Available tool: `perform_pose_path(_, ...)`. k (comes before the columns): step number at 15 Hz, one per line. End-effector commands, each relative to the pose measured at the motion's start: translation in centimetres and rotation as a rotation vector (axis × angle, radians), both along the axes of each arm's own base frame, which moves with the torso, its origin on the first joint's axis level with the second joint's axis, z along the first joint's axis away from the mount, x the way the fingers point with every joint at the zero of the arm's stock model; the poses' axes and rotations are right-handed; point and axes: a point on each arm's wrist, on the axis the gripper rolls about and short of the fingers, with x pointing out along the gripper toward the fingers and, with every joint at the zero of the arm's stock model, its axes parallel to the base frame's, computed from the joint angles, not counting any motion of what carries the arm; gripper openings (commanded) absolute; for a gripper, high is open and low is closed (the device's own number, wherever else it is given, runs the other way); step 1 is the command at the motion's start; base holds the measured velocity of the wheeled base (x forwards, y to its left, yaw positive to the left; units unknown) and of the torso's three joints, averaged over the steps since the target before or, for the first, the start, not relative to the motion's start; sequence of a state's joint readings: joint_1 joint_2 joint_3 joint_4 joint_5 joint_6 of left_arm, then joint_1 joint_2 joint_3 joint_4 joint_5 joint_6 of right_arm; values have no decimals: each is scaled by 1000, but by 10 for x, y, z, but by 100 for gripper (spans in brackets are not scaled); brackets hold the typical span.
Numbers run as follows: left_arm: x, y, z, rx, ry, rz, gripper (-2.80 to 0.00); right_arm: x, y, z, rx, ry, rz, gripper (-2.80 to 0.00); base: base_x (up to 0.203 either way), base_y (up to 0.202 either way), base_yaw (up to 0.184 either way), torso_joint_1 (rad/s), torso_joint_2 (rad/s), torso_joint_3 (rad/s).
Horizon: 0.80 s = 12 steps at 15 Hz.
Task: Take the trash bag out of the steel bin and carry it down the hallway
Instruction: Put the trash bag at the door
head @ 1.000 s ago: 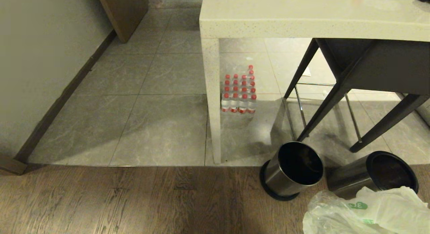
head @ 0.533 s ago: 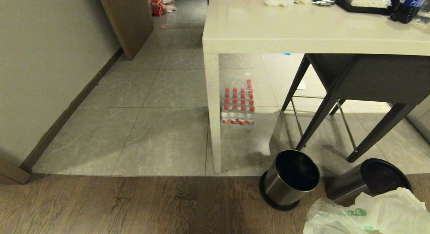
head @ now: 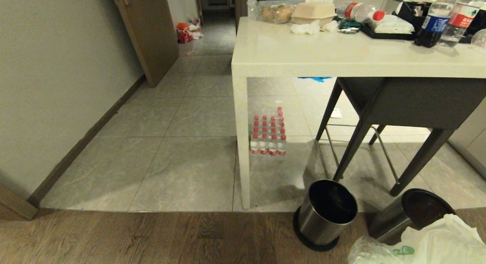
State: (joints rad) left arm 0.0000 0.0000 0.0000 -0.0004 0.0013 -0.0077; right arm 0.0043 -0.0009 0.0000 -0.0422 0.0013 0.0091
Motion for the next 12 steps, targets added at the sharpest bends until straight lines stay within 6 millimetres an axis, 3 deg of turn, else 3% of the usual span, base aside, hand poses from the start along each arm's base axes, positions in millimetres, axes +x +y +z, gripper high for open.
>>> perform_pose_path(1,0,0,0,0,0,0,-280,1,0,-4,1,15,1,-280,0,0,0,5,2,200)
perform_pose_path(8,0,0,0,2,2,0,-280,1,0,-4,0,15,1,-280,0,0,0,2,2,193)
perform_pose_path(12,0,0,0,5,0,0,-280,1,0,-4,0,15,1,-280,0,0,0,2,1,40)
